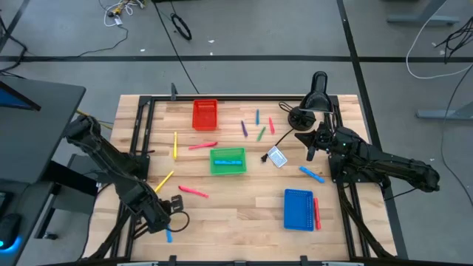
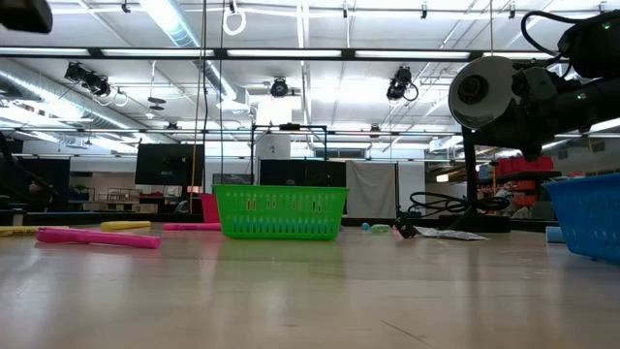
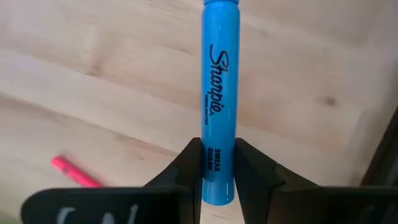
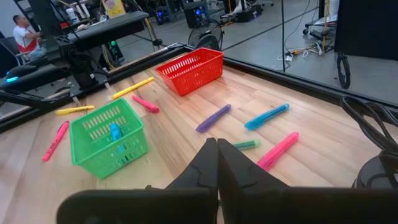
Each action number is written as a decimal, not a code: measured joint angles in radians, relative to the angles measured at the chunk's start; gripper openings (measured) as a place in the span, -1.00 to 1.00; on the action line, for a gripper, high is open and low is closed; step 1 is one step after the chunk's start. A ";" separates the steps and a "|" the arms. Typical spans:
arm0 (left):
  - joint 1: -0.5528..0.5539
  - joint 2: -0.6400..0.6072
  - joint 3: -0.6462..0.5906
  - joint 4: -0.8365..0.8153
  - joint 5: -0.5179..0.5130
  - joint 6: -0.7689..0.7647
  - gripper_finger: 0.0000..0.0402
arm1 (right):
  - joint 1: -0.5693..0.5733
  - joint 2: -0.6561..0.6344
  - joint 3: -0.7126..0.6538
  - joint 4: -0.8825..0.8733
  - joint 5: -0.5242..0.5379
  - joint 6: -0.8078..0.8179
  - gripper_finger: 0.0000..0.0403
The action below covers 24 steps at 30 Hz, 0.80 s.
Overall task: Pick & Place Markers
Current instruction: Put the bottom blue highlighter pen into the green bin
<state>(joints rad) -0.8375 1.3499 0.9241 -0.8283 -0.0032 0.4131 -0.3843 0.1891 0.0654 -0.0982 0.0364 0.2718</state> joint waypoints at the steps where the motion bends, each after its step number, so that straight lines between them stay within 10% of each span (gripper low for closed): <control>1: 0.004 -0.002 0.015 -0.012 0.000 -0.041 -0.65 | 0.000 0.000 0.000 0.000 0.000 0.000 -1.00; 24: 0.052 -0.003 0.249 -0.361 -0.026 -0.935 -0.65 | 0.000 0.000 0.000 0.000 0.000 0.000 -1.00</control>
<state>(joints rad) -0.7860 1.3468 1.1735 -1.1889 -0.0295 -0.5222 -0.3843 0.1894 0.0651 -0.0982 0.0365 0.2718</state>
